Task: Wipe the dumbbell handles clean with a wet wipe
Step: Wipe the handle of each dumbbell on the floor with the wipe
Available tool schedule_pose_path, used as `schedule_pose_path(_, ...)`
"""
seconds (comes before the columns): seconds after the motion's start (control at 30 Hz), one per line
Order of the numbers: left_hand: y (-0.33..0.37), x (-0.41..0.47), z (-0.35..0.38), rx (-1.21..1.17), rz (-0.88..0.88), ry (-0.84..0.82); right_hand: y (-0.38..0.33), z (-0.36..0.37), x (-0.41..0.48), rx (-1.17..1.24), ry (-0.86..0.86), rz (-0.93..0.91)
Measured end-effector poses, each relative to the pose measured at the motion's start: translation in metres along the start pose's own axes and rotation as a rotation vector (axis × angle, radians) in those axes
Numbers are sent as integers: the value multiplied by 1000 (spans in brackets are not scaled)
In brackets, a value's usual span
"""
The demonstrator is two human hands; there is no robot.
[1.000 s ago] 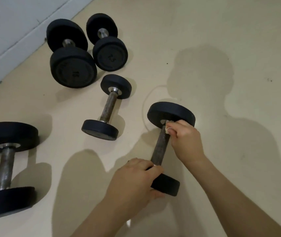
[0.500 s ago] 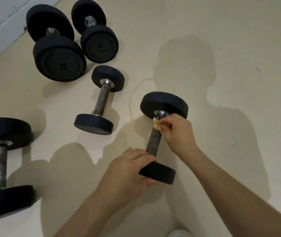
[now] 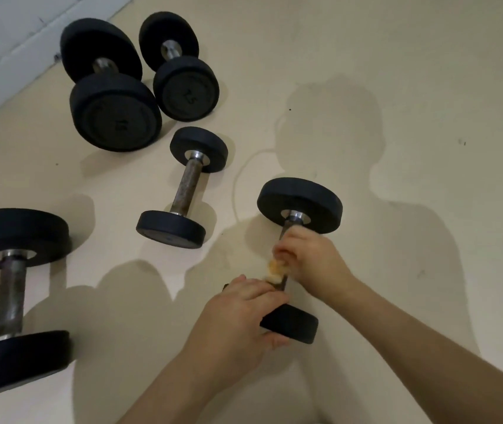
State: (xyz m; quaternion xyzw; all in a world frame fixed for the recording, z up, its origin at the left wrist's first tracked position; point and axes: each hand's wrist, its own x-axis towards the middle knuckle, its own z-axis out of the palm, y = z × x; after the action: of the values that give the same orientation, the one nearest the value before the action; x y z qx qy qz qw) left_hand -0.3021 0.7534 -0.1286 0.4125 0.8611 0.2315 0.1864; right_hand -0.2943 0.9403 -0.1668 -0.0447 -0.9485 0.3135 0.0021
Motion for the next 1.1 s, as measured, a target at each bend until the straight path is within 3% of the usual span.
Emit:
schedule_pose_path(0.07,2,0,4,42,1,-16,12,-3,12,-47,184,95)
schedule_pose_path(0.1,4,0,5,60,11,-23,10,1,7,-19,181,153)
schedule_pose_path(0.23,16,3,-1,18,25,-22,-9,4,-24,110,-32,93)
schedule_pose_path(0.37,20,9,-4,-126,-20,-46,10,3,2,93,254,260)
schedule_pose_path(0.5,19,21,-2,-295,-200,69,-1,10,-30,214,57,164)
schedule_pose_path(0.6,17,25,11,-281,-238,80,17,3,-5,131,258,225)
schedule_pose_path(0.7,14,18,16,-290,-186,83,13,5,-4,80,323,221)
schedule_pose_path(0.93,10,10,20,-303,-153,141,10,-6,-32,30,-42,-42)
schedule_pose_path(1.0,11,10,23,-252,-142,151,17,-9,-15,-18,46,-92)
schedule_pose_path(1.1,13,9,26,-219,-118,146,27,-9,0,-14,239,29)
